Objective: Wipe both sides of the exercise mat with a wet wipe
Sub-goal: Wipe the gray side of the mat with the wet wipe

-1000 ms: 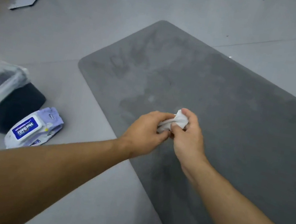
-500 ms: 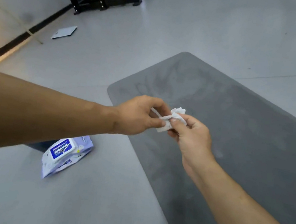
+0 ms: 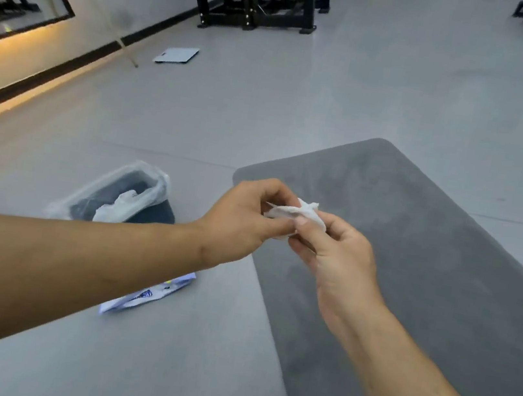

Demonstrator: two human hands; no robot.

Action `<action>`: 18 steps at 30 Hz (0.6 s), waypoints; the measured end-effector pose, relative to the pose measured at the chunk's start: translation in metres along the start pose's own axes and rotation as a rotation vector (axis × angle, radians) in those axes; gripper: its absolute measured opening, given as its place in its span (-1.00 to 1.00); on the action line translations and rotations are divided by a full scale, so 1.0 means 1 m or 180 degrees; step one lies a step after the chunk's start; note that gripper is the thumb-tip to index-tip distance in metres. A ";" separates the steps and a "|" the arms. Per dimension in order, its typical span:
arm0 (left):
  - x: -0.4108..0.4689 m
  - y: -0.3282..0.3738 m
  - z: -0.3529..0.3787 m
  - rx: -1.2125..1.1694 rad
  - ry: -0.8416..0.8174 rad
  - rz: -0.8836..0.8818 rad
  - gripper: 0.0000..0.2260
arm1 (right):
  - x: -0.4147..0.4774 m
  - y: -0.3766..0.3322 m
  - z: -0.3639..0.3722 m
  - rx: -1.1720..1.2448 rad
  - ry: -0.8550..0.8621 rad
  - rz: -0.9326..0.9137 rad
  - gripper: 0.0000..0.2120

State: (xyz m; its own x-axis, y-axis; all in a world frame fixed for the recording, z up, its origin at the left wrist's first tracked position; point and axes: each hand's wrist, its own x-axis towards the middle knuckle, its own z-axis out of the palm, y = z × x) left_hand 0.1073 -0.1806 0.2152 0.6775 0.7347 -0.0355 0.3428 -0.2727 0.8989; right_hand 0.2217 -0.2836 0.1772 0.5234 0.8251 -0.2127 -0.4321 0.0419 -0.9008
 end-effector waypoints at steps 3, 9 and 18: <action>0.005 -0.010 -0.015 -0.0443 0.0398 -0.0199 -0.78 | 0.017 0.001 0.024 -0.0649 -0.0088 -0.0079 -0.78; 0.007 -0.029 -0.055 -0.0774 0.0891 -0.0587 -0.92 | 0.042 0.009 0.069 -0.1406 -0.0206 -0.0407 -0.81; -0.012 -0.060 -0.109 -0.1663 0.0784 -0.0692 -0.71 | 0.082 0.008 0.127 -0.1538 -0.0868 0.0131 -0.98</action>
State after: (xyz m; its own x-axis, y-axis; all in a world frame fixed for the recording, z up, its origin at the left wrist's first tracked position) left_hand 0.0075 -0.1052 0.2093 0.4364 0.8781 -0.1960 0.0497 0.1940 0.9797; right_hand 0.1679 -0.1440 0.2001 0.2763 0.9393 -0.2036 -0.0287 -0.2037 -0.9786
